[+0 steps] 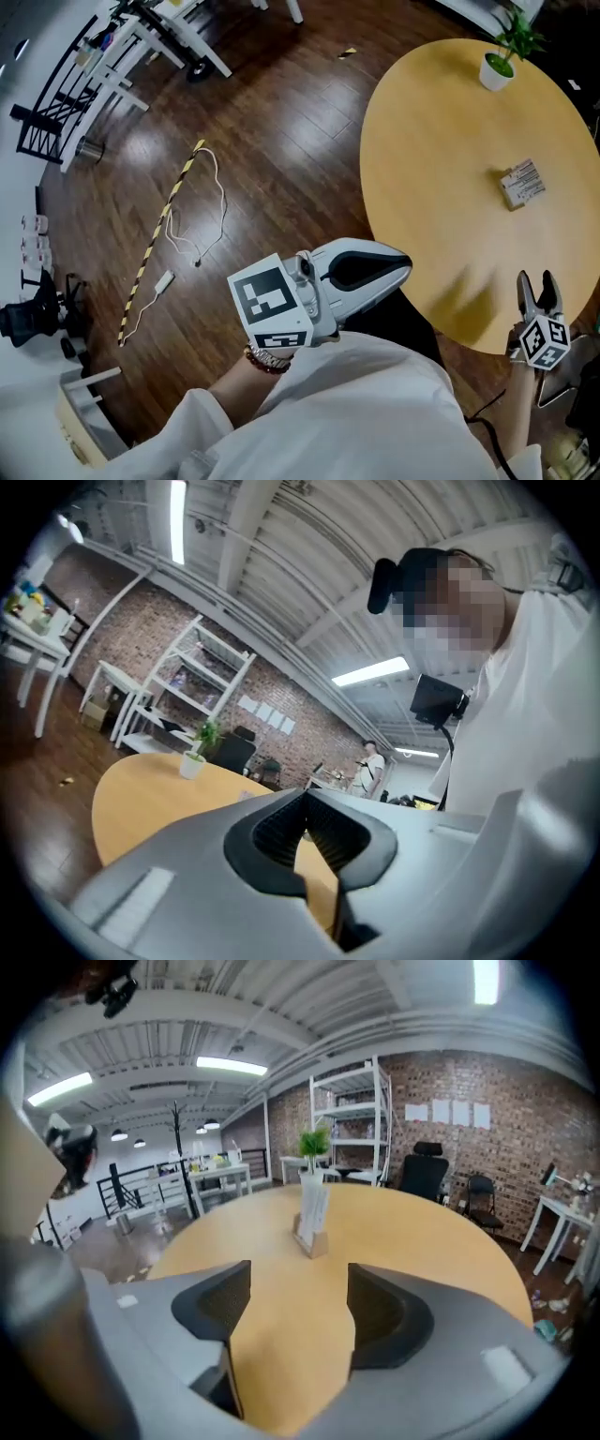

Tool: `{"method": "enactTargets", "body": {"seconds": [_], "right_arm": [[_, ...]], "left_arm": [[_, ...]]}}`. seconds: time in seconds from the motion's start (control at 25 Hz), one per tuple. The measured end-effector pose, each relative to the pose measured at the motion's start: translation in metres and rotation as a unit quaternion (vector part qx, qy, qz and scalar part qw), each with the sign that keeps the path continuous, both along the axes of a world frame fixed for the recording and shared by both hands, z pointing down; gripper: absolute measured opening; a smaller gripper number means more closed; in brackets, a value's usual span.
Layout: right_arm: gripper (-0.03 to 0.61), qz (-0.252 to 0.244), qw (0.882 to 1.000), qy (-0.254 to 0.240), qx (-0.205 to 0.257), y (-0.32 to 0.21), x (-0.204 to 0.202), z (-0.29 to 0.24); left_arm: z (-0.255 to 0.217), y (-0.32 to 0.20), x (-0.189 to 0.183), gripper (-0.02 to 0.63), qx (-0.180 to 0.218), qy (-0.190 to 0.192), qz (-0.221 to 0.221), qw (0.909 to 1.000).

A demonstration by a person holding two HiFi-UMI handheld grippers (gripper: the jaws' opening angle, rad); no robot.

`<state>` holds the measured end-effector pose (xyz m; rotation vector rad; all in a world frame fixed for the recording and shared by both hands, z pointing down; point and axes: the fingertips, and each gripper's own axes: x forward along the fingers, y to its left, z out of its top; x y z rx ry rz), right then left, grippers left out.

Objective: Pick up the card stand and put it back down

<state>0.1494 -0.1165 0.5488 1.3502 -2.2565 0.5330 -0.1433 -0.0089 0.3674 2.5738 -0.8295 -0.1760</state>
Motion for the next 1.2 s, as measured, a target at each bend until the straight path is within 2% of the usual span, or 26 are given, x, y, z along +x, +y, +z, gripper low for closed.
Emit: {"method": "enactTargets", "body": {"seconds": [0.12,0.2,0.32,0.48,0.6,0.72,0.92,1.08,1.2], "right_arm": [[0.306,0.020,0.995,-0.050,0.089,0.061,-0.012,-0.104],[0.250,0.031,0.984,-0.074,0.157,0.094,-0.010,-0.172],[0.245,0.066,0.971,-0.074,0.219,0.152,0.006,-0.234],[0.258,0.083,0.964,-0.080,0.239,0.191,0.012,-0.275],[0.281,0.043,0.963,-0.101,0.248,0.201,-0.012,-0.293],[0.327,-0.006,0.960,-0.117,0.253,0.212,-0.035,-0.299],[0.328,-0.060,0.958,-0.109,0.258,0.209,-0.065,-0.302],[0.327,-0.062,0.960,-0.128,0.240,0.217,-0.065,-0.285],[0.326,-0.058,0.961,-0.135,0.234,0.224,-0.058,-0.286]], "left_arm": [[-0.020,0.024,0.004,0.000,0.036,0.007,0.044,0.9984],[-0.041,0.027,0.013,0.000,0.058,0.028,0.063,0.9959],[-0.063,0.030,0.038,0.000,0.082,0.034,0.116,0.9892],[-0.087,0.052,0.068,0.000,0.082,0.054,0.158,0.9826],[-0.100,0.063,0.081,0.000,0.076,0.073,0.174,0.9791],[-0.110,0.074,0.091,0.000,0.085,0.069,0.173,0.9788],[-0.141,0.087,0.099,0.000,0.109,0.070,0.165,0.9778],[-0.151,0.113,0.113,0.000,0.126,0.056,0.156,0.9781],[-0.142,0.125,0.125,0.000,0.118,0.039,0.160,0.9793]]}}
